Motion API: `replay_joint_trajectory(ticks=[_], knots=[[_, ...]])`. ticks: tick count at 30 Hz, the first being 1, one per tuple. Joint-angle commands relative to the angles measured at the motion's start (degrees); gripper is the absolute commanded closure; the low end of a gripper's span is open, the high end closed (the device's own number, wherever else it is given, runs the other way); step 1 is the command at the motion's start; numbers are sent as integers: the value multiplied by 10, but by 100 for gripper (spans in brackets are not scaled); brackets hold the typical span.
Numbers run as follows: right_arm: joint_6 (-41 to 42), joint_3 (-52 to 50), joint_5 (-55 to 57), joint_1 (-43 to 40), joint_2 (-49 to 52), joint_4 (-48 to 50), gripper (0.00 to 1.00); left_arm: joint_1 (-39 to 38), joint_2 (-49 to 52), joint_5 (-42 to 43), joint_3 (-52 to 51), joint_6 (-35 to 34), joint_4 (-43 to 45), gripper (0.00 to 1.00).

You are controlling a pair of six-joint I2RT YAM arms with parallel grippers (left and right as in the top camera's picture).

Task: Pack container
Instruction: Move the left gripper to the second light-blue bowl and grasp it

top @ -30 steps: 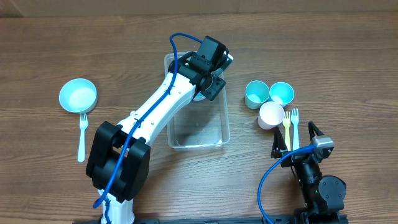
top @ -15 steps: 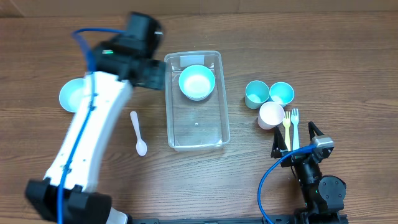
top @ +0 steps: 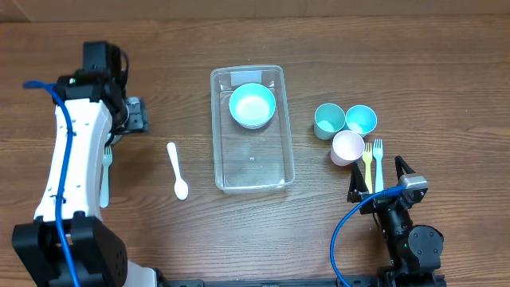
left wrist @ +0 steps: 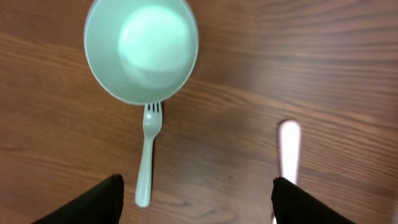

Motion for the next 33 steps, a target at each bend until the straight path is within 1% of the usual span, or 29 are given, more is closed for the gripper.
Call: replay_joint_trajectory(ticks=[1, 4, 10, 13, 17, 20, 23, 24, 27, 29, 30, 32, 33], knots=[[-2, -6, 5, -2, -5, 3, 0, 17, 1, -5, -75, 18, 64, 25], [-2, -6, 5, -2, -5, 3, 0, 27, 2, -8, -118, 24, 136, 30], [-2, -6, 5, -2, -5, 3, 0, 38, 2, -8, -165, 95, 255, 34], [-2, -6, 5, -2, -5, 3, 0, 43, 4, -7, -190, 120, 306, 36], [-2, -6, 5, -2, -5, 3, 0, 43, 27, -6, -204, 152, 340, 35], [-2, -6, 5, -2, -5, 3, 0, 42, 56, -6, -204, 172, 360, 28], [-2, -6, 5, -2, -5, 3, 0, 42, 80, -6, -204, 177, 373, 28], [-2, -6, 5, -2, -5, 3, 0, 42, 86, -6, -204, 178, 376, 31], [-2, -6, 5, -2, -5, 3, 0, 42, 94, -6, -204, 184, 379, 44], [-2, -6, 5, -2, -5, 3, 0, 42, 94, -8, -203, 184, 383, 56], [-2, -6, 5, -2, -5, 3, 0, 42, 94, -8, -203, 184, 384, 59], [-2, -6, 5, -2, -5, 3, 0, 42, 94, -8, -203, 184, 386, 62], [-2, -6, 5, -2, -5, 3, 0, 42, 94, -8, -204, 184, 387, 66]])
